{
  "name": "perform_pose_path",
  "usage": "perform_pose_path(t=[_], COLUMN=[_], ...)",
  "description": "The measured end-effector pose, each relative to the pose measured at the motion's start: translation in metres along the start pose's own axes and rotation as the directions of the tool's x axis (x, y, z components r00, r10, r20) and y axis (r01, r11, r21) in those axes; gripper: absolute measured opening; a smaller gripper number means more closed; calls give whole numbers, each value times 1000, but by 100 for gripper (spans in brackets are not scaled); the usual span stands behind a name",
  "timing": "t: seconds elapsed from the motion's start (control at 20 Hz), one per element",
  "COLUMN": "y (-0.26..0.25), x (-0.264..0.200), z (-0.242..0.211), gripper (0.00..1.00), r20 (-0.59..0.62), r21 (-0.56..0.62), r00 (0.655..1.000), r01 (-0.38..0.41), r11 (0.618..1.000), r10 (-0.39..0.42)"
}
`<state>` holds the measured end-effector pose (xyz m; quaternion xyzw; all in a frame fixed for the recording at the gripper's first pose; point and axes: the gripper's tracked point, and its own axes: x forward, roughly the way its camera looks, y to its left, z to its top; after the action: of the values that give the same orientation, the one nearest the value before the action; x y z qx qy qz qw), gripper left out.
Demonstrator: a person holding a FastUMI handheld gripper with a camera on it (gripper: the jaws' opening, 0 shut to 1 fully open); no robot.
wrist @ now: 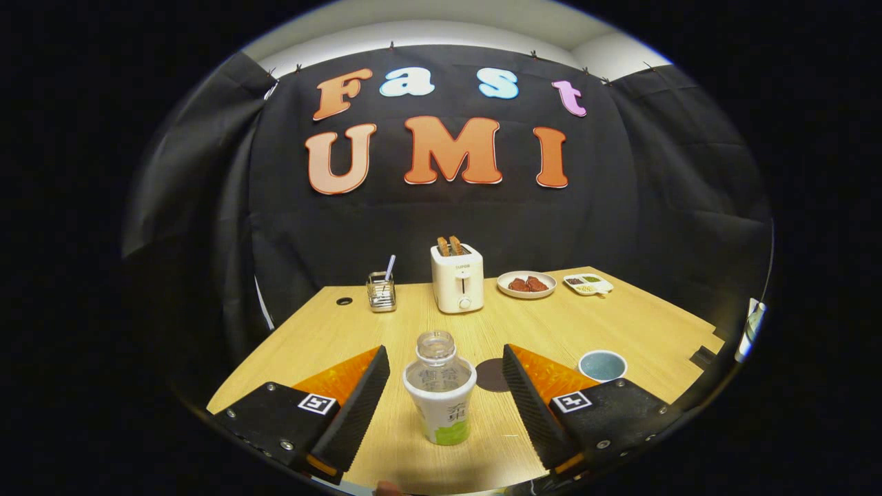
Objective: Take the bottle from table, then pour the juice into the cup, finally place the bottle on the coaster
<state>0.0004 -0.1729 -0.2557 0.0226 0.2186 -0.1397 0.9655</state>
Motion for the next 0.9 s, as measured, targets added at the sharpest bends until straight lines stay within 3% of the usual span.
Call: perform_pose_path(t=[0.85,0.9], y=[7,6], x=[45,43], z=[-82,-83], gripper=[98,90], r20=[-113,-110], r21=[-93,-95], r00=[994,994], r01=[-12,-5], r11=[996,995], r10=[1,-6])
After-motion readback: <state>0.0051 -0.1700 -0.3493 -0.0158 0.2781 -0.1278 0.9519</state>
